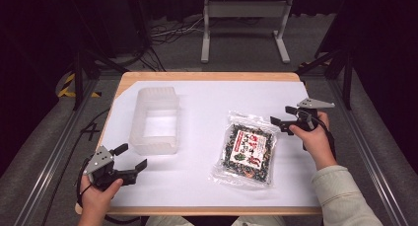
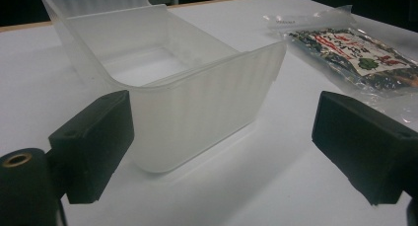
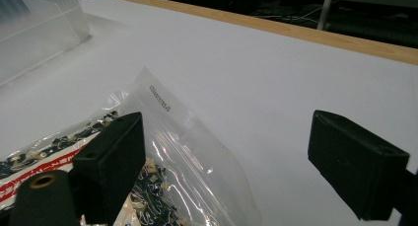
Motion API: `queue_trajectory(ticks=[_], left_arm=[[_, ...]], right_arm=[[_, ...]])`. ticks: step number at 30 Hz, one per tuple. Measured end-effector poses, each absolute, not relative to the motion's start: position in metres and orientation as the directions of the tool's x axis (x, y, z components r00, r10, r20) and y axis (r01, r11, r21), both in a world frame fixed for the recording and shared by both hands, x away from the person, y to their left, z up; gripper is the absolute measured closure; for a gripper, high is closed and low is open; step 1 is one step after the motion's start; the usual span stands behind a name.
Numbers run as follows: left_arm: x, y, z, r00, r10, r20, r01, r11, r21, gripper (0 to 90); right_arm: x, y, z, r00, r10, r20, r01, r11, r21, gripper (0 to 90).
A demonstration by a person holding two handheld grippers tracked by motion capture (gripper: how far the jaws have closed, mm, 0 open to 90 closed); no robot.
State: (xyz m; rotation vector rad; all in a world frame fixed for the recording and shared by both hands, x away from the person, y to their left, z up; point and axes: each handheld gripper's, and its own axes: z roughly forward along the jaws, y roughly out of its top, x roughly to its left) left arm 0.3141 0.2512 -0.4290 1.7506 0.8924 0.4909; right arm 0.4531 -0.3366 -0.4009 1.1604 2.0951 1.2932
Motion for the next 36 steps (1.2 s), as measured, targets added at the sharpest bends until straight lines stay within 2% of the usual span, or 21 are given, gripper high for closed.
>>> queue_trajectory(ticks=[11, 25, 36], left_arm=[[0.314, 0.251, -0.430, 0.635, 0.767, -0.089, 0.332, -0.167, 0.928, 9.9], [0.314, 0.250, -0.430, 0.637, 0.769, -0.061, 0.320, -0.192, 0.928, 9.9], [0.313, 0.249, -0.430, 0.637, 0.769, -0.051, 0.319, -0.203, 0.926, 10.1]], right_arm=[[0.459, -0.334, -0.421, -0.548, 0.832, 0.093, 0.500, 0.236, 0.833, 14.9], [0.458, -0.333, -0.436, -0.552, 0.818, 0.161, 0.589, 0.246, 0.769, 25.3], [0.460, -0.332, -0.441, -0.568, 0.799, 0.201, 0.617, 0.251, 0.746, 27.3]])
